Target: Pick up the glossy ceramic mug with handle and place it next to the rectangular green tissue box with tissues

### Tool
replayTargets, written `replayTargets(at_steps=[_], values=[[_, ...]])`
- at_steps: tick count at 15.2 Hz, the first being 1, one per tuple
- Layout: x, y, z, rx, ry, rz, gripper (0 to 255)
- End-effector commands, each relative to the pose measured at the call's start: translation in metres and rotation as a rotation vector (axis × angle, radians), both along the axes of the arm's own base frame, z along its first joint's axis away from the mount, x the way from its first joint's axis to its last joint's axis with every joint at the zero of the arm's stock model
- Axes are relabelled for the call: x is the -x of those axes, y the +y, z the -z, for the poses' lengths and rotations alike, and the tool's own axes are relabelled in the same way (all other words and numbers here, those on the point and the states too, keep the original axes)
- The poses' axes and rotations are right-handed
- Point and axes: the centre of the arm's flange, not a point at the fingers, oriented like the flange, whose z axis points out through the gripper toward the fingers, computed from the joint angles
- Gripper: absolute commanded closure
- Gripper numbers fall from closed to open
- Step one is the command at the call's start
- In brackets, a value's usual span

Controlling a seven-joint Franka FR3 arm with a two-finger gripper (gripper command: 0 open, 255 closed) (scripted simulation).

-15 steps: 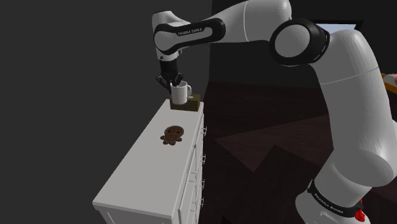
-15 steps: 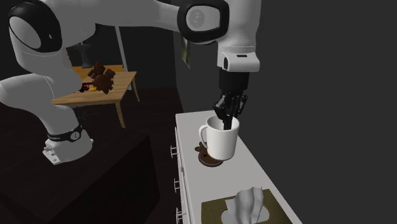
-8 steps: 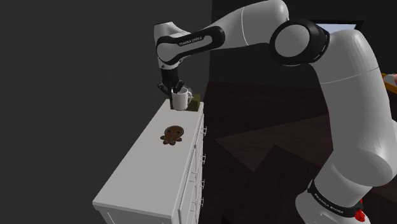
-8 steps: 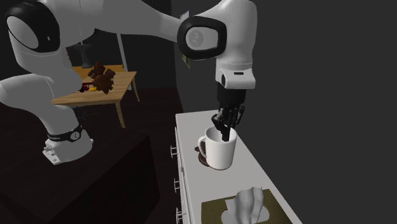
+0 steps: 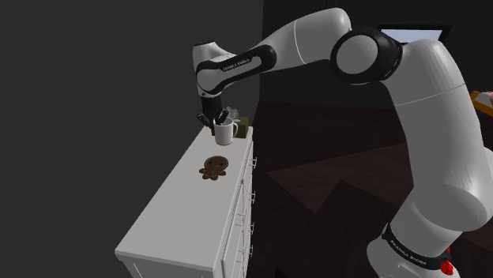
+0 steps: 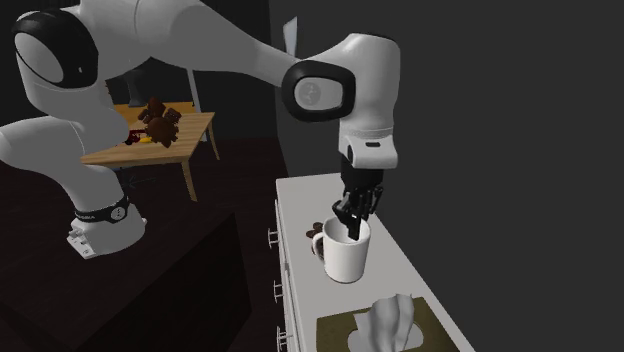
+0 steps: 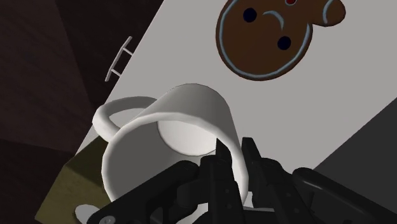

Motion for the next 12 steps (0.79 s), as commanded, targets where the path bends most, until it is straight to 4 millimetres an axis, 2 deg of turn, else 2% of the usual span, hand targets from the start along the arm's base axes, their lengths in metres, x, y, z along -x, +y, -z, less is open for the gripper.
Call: replayTargets(at_steps=[1, 6, 12], values=[[0.001, -0.001, 0.010, 0.000, -0.001, 0.000, 255], [0.001, -0.001, 0.036, 0.000, -0.001, 0.000, 255], [0.001, -0.001, 0.036, 0.000, -0.001, 0.000, 255]])
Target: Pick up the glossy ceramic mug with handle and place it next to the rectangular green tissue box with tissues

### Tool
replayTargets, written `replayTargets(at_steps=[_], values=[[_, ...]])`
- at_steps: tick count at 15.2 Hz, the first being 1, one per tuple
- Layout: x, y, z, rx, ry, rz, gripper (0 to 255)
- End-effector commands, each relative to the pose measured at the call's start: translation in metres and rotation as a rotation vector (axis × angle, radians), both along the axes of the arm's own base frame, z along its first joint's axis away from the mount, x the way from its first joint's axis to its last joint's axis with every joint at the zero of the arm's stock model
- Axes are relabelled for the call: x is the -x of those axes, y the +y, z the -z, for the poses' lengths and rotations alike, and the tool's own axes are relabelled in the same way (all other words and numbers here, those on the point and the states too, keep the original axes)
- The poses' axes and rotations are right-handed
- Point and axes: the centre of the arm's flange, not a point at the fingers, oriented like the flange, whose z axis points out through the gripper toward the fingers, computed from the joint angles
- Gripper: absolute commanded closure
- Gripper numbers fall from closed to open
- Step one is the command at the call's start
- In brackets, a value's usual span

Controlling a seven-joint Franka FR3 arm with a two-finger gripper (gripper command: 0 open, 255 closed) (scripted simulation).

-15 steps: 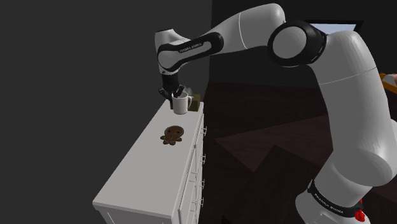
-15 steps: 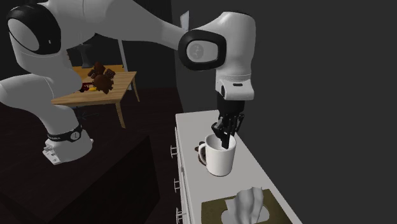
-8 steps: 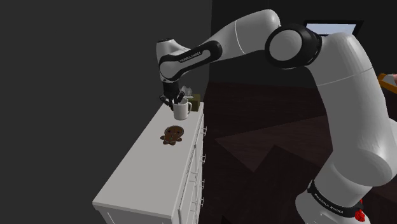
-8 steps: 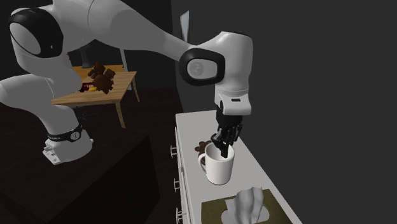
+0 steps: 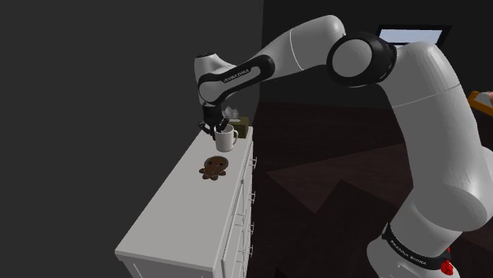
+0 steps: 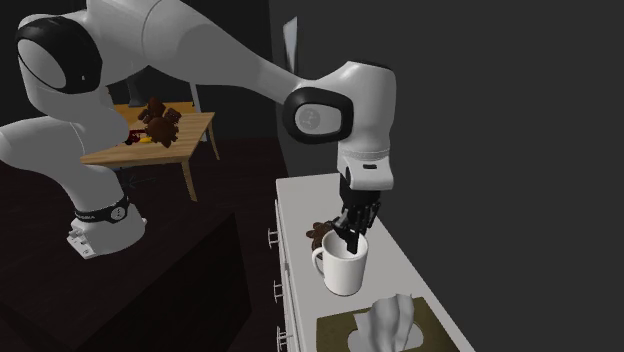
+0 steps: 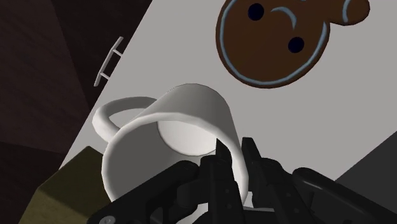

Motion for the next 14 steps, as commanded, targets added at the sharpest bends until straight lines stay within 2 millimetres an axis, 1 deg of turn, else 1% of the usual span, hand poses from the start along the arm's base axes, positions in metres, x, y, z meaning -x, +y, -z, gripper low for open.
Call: replayTargets(at_steps=[1, 2, 3, 8, 11, 12, 14], values=[[0.000, 0.000, 0.000, 0.000, 0.000, 0.000, 255], [0.000, 0.000, 0.000, 0.000, 0.000, 0.000, 255], [0.000, 0.000, 0.000, 0.000, 0.000, 0.000, 0], [0.000, 0.000, 0.000, 0.000, 0.000, 0.000, 0], [0.001, 0.002, -0.040, 0.000, 0.000, 0.000, 0], [0.001, 0.003, -0.050, 0.000, 0.000, 0.000, 0], [0.001, 0.003, -0.050, 0.000, 0.000, 0.000, 0]])
